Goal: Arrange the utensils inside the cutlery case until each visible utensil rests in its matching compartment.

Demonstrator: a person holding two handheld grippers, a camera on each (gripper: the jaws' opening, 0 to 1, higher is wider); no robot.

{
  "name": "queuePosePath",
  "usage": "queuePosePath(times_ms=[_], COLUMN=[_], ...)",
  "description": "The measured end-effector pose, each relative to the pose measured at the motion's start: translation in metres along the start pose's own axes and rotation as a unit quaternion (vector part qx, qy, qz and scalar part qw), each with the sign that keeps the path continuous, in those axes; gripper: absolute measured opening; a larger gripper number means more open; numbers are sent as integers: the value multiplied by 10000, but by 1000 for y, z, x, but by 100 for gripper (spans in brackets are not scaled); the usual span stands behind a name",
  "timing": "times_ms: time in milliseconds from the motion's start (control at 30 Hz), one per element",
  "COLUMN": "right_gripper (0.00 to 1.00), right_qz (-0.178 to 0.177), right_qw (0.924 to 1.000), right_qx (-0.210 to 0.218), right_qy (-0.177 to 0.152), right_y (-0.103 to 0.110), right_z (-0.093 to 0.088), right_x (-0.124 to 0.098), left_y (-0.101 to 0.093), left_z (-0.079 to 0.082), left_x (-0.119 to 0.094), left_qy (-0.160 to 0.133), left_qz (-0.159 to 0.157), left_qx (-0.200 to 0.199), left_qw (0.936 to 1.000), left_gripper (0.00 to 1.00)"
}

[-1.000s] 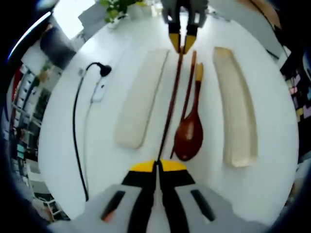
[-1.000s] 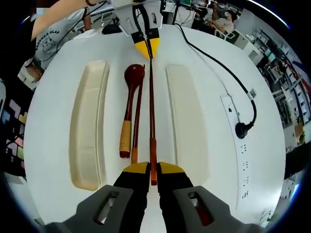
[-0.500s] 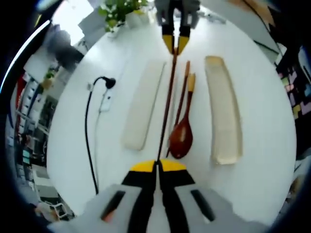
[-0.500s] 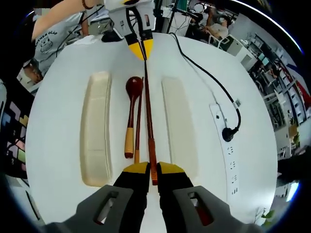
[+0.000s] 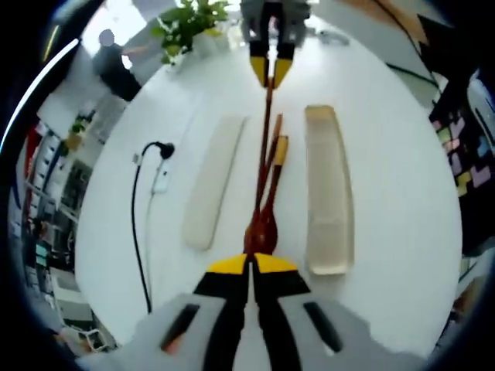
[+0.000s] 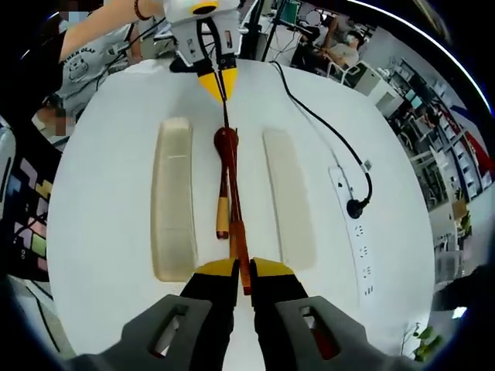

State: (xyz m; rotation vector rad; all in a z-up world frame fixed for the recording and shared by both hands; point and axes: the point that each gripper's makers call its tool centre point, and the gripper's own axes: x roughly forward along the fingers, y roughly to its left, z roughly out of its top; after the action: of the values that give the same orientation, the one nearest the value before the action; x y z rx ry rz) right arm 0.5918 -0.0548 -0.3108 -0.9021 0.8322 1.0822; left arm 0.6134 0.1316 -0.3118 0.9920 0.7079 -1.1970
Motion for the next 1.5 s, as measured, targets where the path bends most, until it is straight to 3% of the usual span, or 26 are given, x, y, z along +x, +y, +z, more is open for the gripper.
queuePosePath(times_ms=[600, 1500], right_gripper=[5, 5], right_qz=[277, 649], right_qw=[9996, 9974], right_qx=[-70, 220], right_qy=[-24, 230], right_y=[54, 74], right_z=[-12, -20], right_x=[4, 27], left_y=[-62, -78], left_z=[-7, -20], left_x=[5, 15], left_qy=[106, 330], left_qz=[-499, -766], left_qx=[107, 209], left_qw=[9986, 9963], left_gripper=[1, 1])
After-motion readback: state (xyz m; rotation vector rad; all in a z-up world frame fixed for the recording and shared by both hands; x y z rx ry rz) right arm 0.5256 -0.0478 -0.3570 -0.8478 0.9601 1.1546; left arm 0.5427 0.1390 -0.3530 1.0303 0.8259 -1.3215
